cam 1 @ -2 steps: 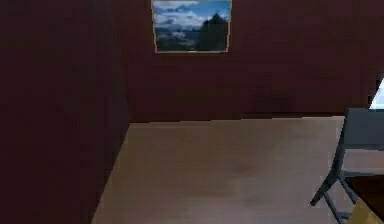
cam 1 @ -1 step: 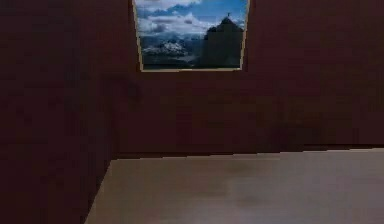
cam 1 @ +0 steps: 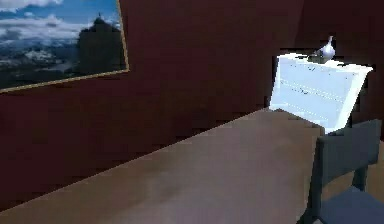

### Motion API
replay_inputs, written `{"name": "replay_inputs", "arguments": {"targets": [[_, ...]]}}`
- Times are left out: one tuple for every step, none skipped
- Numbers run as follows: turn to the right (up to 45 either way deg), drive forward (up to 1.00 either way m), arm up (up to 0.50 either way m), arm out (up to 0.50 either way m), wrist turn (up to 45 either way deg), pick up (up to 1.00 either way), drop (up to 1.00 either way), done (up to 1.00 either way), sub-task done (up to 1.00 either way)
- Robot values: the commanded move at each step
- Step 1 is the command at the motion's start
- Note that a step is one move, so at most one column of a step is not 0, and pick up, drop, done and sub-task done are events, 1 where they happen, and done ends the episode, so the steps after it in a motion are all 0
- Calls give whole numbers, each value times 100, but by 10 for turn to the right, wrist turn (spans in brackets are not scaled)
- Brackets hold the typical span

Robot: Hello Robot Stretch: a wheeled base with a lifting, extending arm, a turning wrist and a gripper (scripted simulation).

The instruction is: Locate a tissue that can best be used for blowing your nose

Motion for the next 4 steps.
{"name": "replay_inputs", "arguments": {"targets": [[0, 100, 0, 0, 0, 0, 0, 0, 0], [60, 0, 0, 0, 0, 0, 0, 0, 0], [0, 30, 0, 0, 0, 0, 0, 0, 0], [450, 0, 0, 0, 0, 0, 0, 0, 0]]}}
